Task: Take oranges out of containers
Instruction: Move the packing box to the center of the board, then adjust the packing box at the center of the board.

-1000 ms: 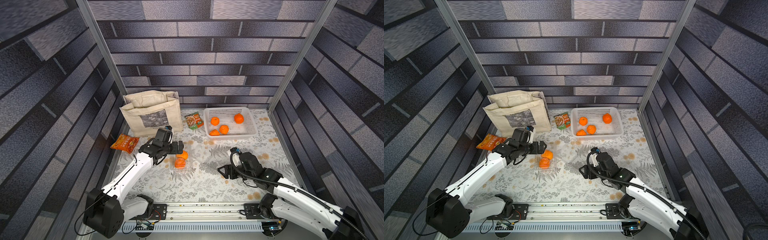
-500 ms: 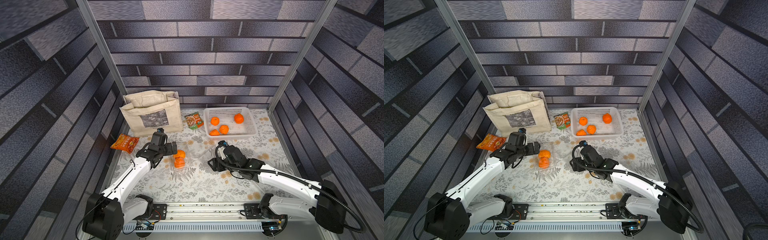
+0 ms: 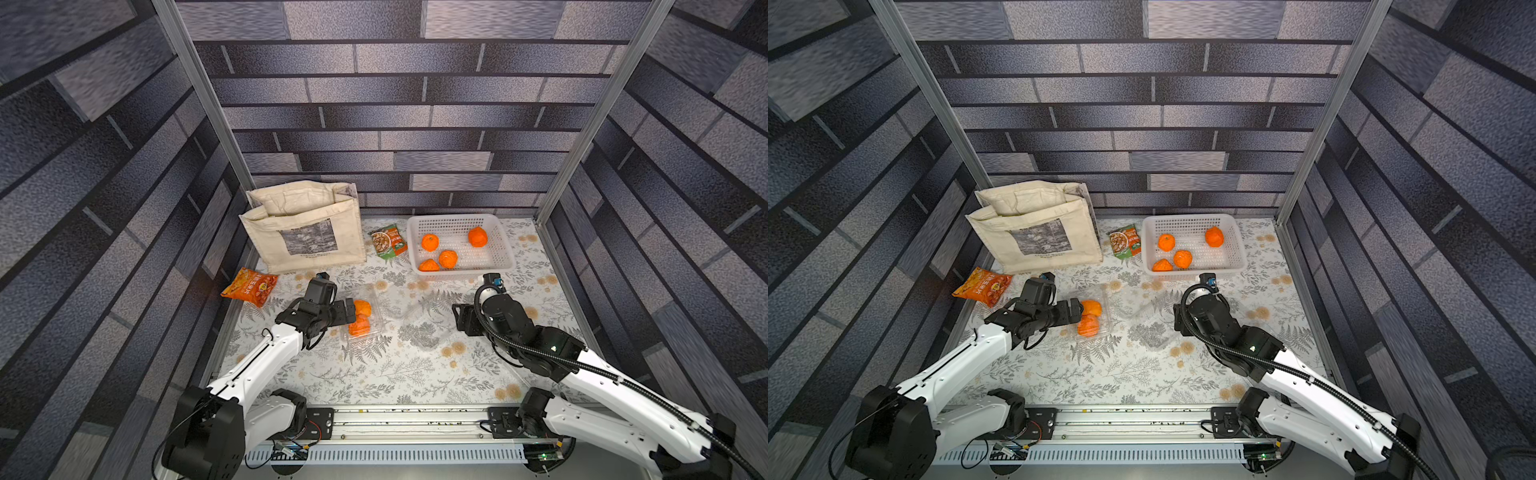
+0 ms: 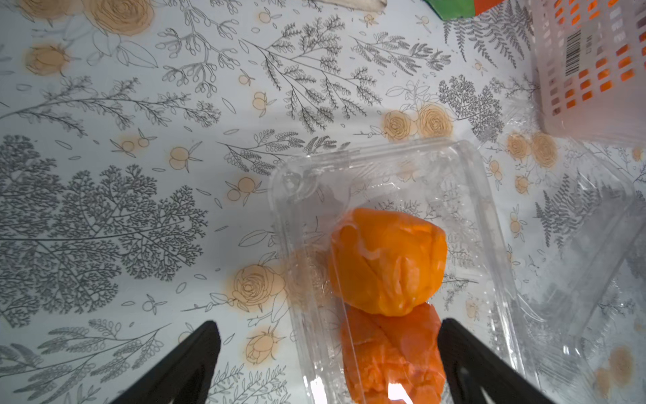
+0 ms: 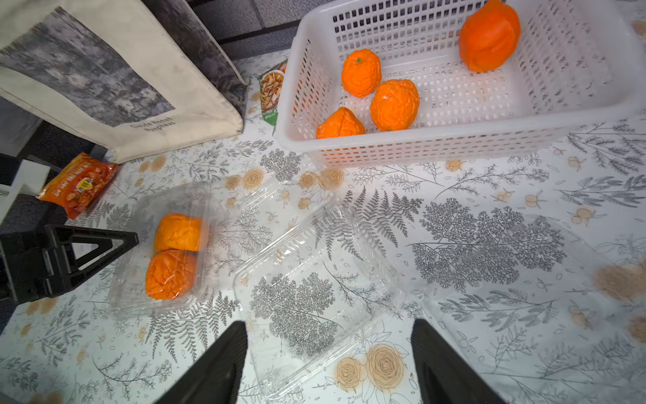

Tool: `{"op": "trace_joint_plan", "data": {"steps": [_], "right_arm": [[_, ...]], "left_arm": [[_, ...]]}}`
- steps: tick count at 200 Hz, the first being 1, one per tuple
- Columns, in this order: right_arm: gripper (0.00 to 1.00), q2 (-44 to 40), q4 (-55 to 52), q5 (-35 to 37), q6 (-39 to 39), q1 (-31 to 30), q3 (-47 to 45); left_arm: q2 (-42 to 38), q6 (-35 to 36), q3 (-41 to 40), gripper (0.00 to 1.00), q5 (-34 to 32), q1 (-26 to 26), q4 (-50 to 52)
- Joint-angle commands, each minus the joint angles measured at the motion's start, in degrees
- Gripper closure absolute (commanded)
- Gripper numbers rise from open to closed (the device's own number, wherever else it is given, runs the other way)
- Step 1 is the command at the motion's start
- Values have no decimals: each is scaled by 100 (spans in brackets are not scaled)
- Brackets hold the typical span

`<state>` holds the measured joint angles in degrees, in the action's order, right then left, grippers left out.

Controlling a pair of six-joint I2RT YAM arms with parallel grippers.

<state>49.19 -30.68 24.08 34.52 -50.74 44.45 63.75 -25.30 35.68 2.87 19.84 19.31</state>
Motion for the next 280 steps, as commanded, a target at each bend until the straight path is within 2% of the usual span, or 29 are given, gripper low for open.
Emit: {"op": "trace_joint_plan", "data": {"steps": [1, 35, 78, 94, 112, 133, 180, 205, 224, 241, 280], "right_arm": [[24, 324, -11, -92, -15, -19, 51], [23, 663, 62, -132, -205, -21, 266], [23, 688, 23, -232, -271, -5, 337], [23, 777, -4, -323, -279, 20, 340], [23, 1013, 70, -568, -443, 73, 427], [23, 1447, 152, -779, -751, 84, 776], [23, 2596, 745, -1499, -1141, 245, 1575], [23, 3281, 1046, -1946, -1141, 407, 1999], [23, 3658, 1142, -2014, -1222, 440, 2253], [23, 3958, 1188, -2075, -1290, 492, 2462], [23, 4538, 1471, -2503, -1128, 653, 2672]], "left_arm": [[53, -277, -123, 0, 132, 414, -518], [286, -667, -38, 0, 125, 1123, -907], [556, -1252, 117, 0, 134, 1983, -1118], [450, -1293, 269, 0, -55, 2289, -930], [48, -1312, 282, 0, -382, 2365, -731], [-431, -1172, 243, 0, -627, 2186, -574], [-1101, -1126, -419, 0, -481, 1377, -784], [-1341, -1225, -1010, 11, -336, 911, -1115], [-1448, -1374, -1394, 16, -124, 637, -1454], [-1456, -1412, -1563, 28, 20, 558, -1610], [-1267, -1721, -2045, 34, 813, 487, -2559]]}}
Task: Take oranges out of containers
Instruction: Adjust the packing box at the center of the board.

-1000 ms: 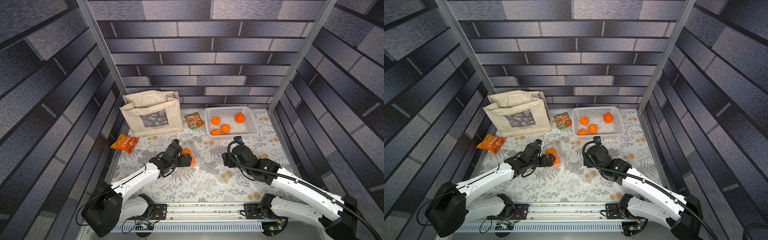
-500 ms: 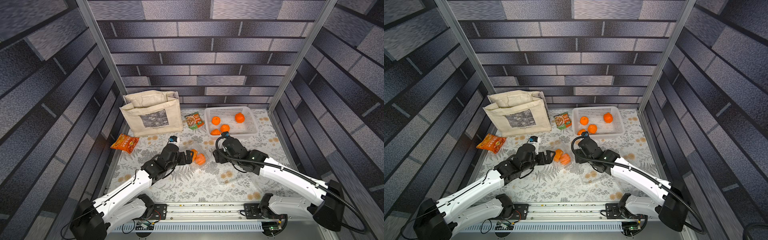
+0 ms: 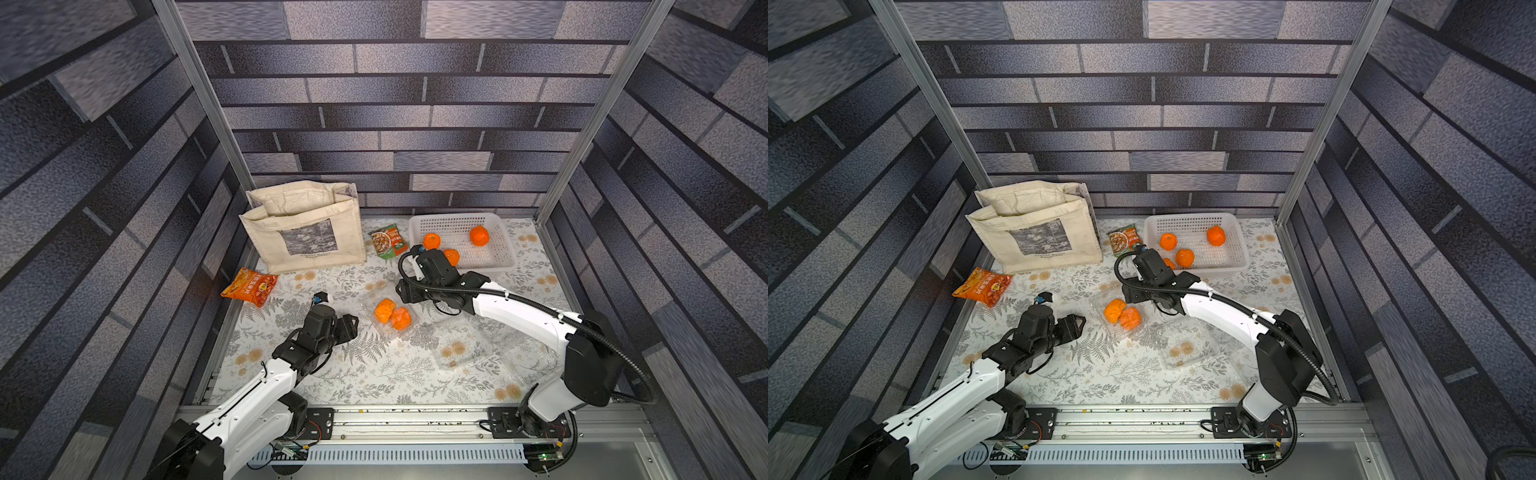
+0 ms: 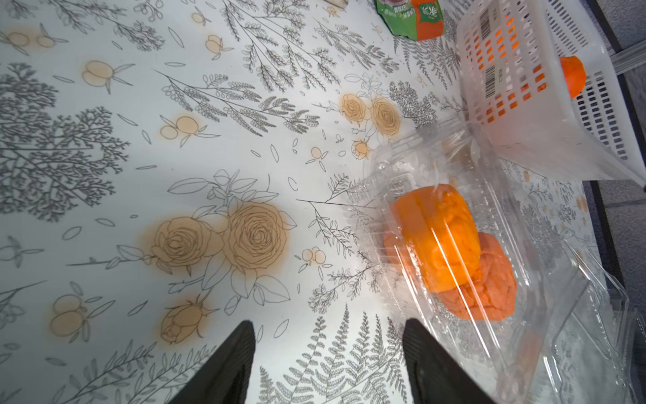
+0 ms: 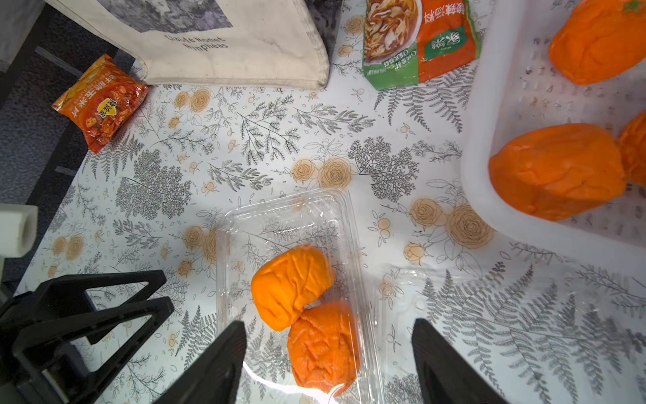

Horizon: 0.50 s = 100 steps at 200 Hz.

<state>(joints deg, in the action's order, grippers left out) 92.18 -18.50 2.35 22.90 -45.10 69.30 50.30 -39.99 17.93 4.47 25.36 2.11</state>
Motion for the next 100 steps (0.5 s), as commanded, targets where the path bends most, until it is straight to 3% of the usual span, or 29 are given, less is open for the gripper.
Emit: {"op": "trace_joint_plan", "data": {"steps": [1, 47, 100], "right_arm": [[23, 252, 257, -340, 37, 89, 192], [24, 404, 333, -322, 6, 98, 155], [24, 445, 662, -318, 130, 142, -221]], "left_arm": [[90, -258, -294, 35, 684, -66, -898], [568, -686, -897, 40, 1331, 114, -2531], [681, -381, -752, 32, 1861, 86, -2215]]}}
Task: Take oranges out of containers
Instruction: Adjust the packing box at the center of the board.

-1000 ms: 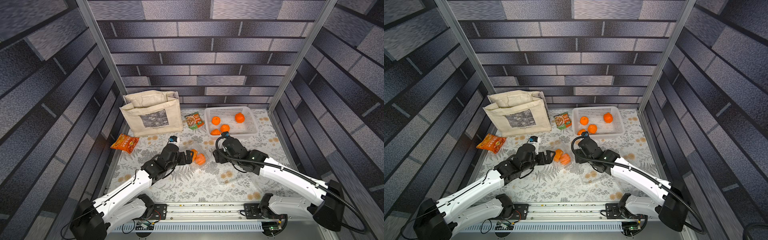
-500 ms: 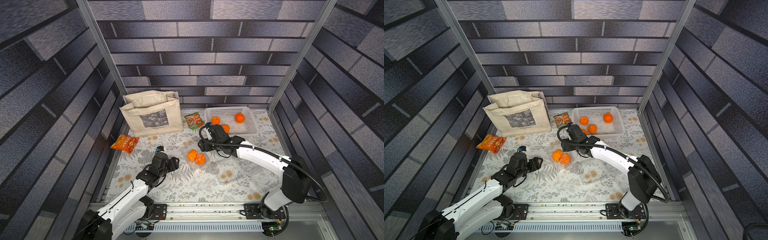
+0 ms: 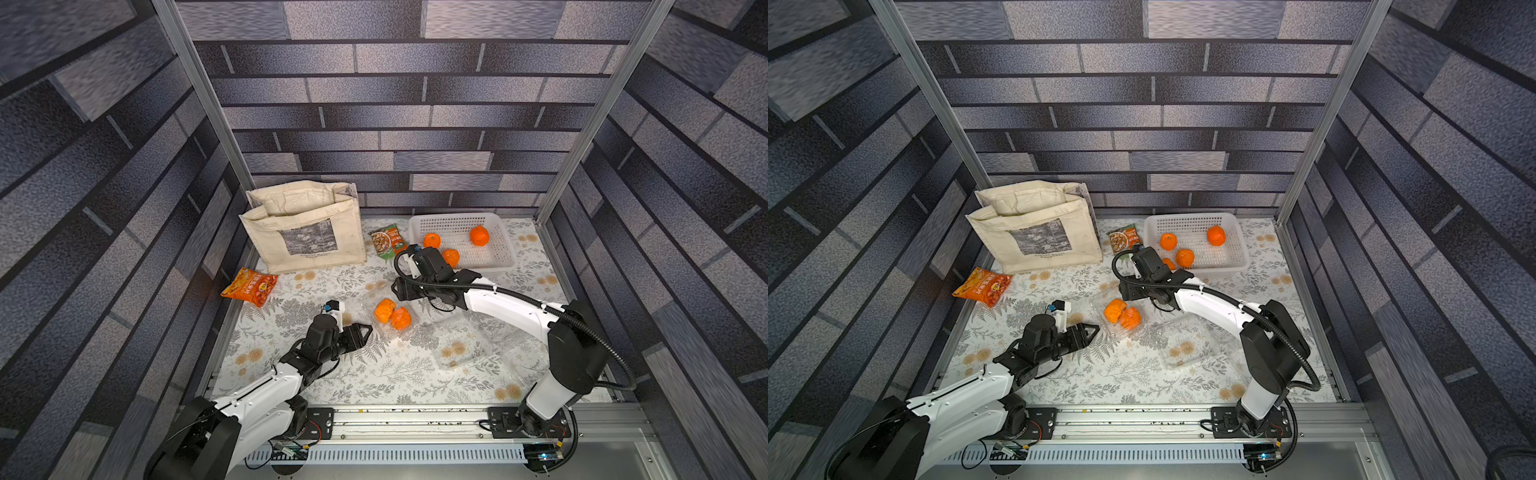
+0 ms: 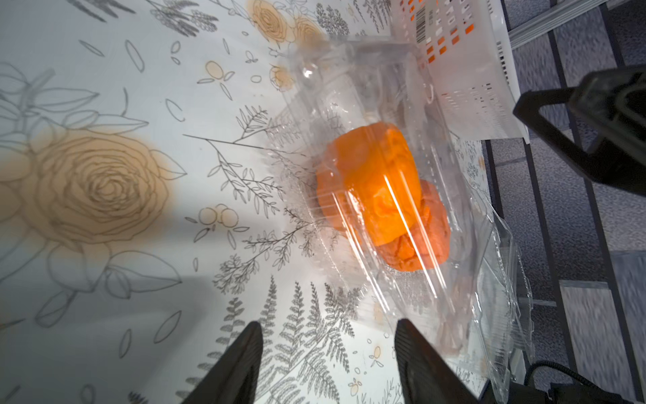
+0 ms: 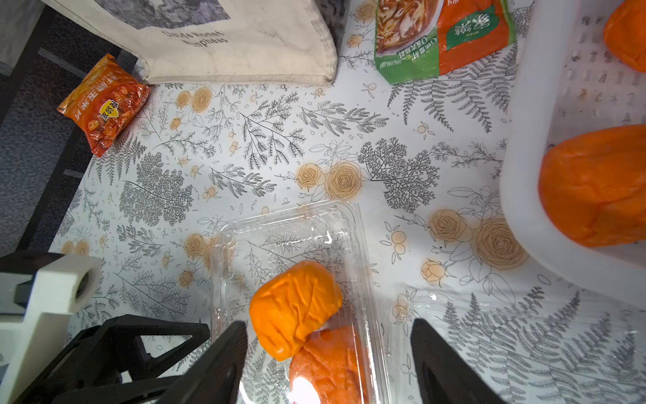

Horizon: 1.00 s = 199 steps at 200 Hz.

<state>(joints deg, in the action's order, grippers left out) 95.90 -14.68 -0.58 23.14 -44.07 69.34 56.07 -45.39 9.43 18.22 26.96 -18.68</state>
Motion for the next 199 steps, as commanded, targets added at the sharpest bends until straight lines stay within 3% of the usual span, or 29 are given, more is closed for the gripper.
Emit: {"op": "trace_joint_plan", "data": {"steps": [1, 76, 199], "right_arm": [[24, 71, 298, -23, 104, 39, -240], [24, 104, 549, -16, 166, 77, -474], [29, 61, 1003, -340, 717, 74, -1124]], "left_arm": [[114, 169, 100, 32, 497, -80, -137], [1071, 298, 384, 32, 916, -121, -439], [1464, 314, 646, 31, 845, -148, -486]]}}
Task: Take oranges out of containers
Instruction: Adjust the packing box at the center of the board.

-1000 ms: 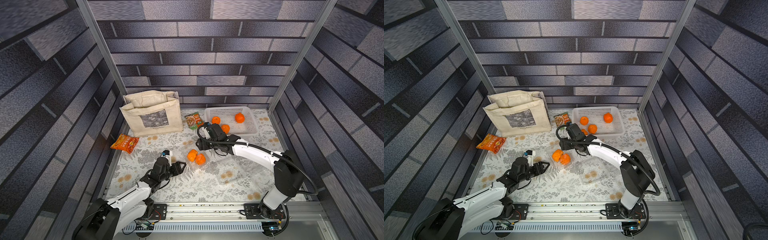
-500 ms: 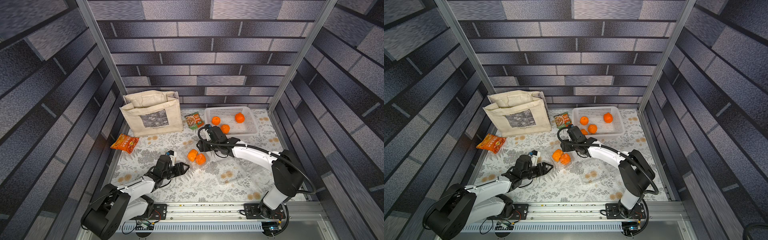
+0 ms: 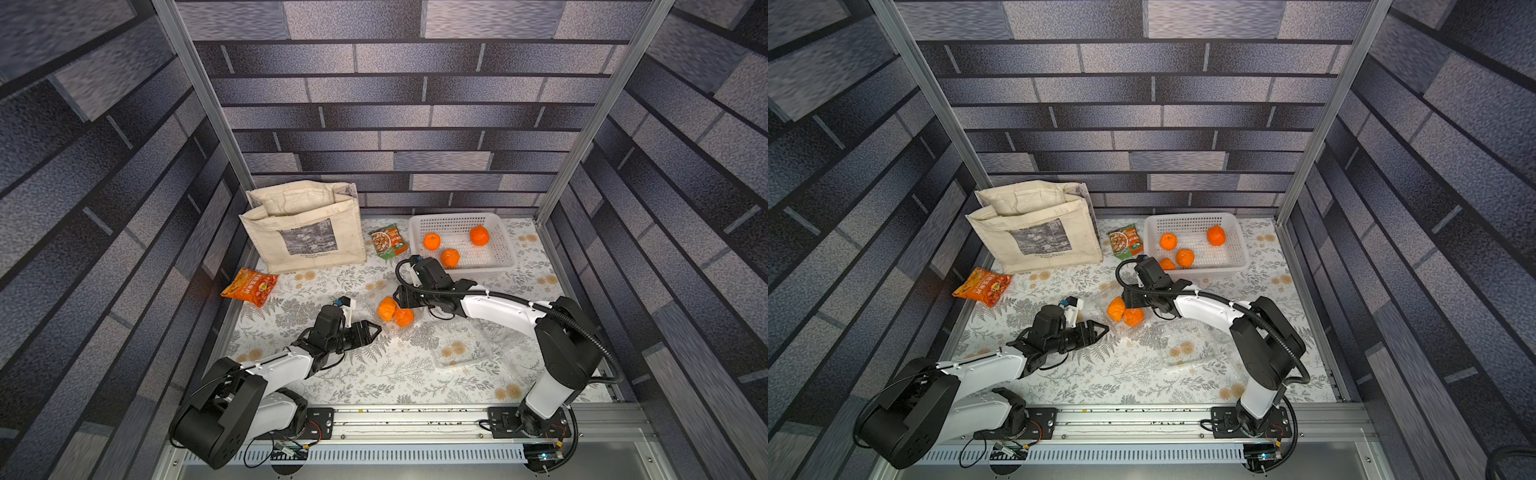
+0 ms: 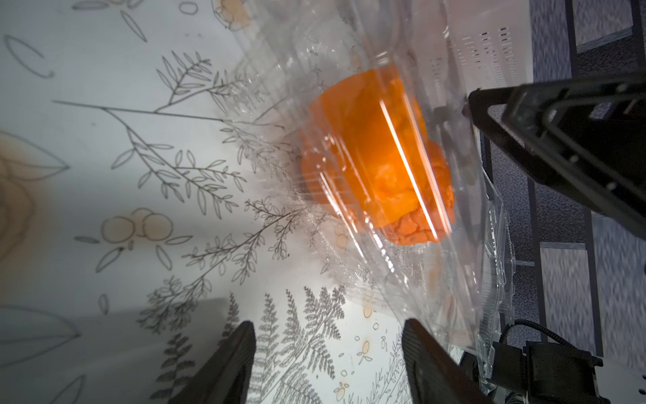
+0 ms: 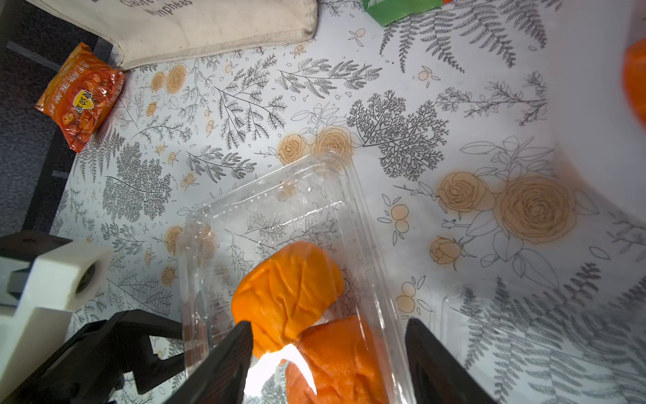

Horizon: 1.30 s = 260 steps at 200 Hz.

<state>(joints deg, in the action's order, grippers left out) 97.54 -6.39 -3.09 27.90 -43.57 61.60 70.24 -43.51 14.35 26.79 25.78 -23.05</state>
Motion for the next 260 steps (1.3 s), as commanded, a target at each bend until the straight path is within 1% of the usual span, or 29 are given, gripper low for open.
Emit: {"op": "trace_joint_plan", "data": {"steps": [1, 15, 26, 45, 59, 83, 121, 139, 180, 214, 240, 250, 260], "right_arm": [[29, -108, 174, -92, 250, 24, -364], [30, -185, 220, -95, 301, 24, -513], [30, -217, 239, -90, 329, 22, -611], [31, -287, 294, -107, 436, 15, -829], [32, -385, 373, -124, 522, 6, -986], [33, -640, 387, -95, 695, -9, -1194], [34, -931, 286, 52, 965, -190, -1358], [39, -938, 266, 54, 1160, -286, -1379], [38, -852, 453, -48, 1543, -371, -1345], [38, -954, 276, 178, 1521, -409, -1343], [37, -1185, 159, 340, 1459, -415, -1441], [37, -1268, 94, 401, 1439, -418, -1458], [37, -1320, 37, 431, 1405, -415, -1442]], "left_arm": [[50, 120, 151, 31, -14, -30, -50], [30, 127, 143, 30, -67, -42, -51], [56, 157, 154, 30, -87, -145, -24], [139, 204, 218, 30, 116, -388, -69], [175, 243, 279, 30, 194, -463, -33], [122, 287, 341, 30, 180, -473, 108], [-13, 238, 183, 31, 251, -468, 46], [-71, 213, 60, 31, 272, -468, 38], [-280, 200, -129, 31, 321, -448, 181], [-827, 202, -210, 33, 101, -451, 545], [-1527, 63, -404, 37, -254, -412, 788], [-1787, 60, -411, 38, -391, -391, 1057], [-1951, 134, -383, 41, -420, -381, 1360]]}}
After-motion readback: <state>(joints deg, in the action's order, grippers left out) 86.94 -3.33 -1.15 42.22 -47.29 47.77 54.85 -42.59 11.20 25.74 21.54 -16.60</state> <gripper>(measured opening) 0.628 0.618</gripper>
